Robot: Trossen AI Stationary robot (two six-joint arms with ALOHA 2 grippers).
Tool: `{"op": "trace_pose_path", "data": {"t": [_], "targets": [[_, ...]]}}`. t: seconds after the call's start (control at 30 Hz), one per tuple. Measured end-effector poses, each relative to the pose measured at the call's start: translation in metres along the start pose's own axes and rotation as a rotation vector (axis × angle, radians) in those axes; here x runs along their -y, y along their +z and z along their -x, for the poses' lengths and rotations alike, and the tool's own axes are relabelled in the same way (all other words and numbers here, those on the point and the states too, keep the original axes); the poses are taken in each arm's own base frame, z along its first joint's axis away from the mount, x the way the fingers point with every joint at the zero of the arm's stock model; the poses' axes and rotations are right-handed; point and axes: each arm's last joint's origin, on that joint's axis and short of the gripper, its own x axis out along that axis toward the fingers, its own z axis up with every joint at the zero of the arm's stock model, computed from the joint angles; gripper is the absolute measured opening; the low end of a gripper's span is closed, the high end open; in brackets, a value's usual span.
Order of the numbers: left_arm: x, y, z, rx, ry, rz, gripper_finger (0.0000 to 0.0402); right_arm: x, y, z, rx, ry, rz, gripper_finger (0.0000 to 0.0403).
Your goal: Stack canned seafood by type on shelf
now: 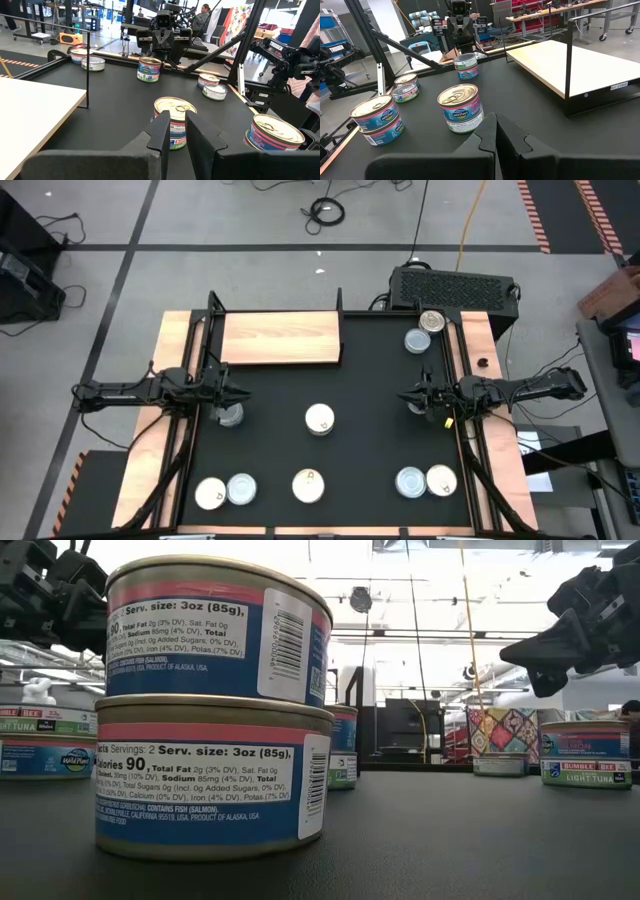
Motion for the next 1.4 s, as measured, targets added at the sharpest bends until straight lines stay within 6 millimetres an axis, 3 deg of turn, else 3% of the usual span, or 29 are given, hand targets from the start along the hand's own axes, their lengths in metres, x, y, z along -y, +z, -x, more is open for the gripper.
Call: {"op": "trace_pose_path", "data": {"t": [0.5,0.73,1.03,1.4], "targets": [[0.000,0.000,0.000,0.000,0.000,0.000,0.0061,0.000,0.001,0.000,0.012,-0.001,-0.005,0.0000],[0.000,0.002,0.000,0.021,0.001,-0.018,0.0061,-0.001,0.011,0.001,0.124,-0.017,-0.034,0.0000],[0.000,0.007,0.000,0.083,0.019,0.226,0.0061,-0.003,0.022,0.003,0.242,-0.006,-0.153,0.0000],[-0.003,0.008,0.001,0.110,0.127,0.204,0.0061,-0.005,0.027,0.001,0.293,0.017,-0.242,0.0014]]}}
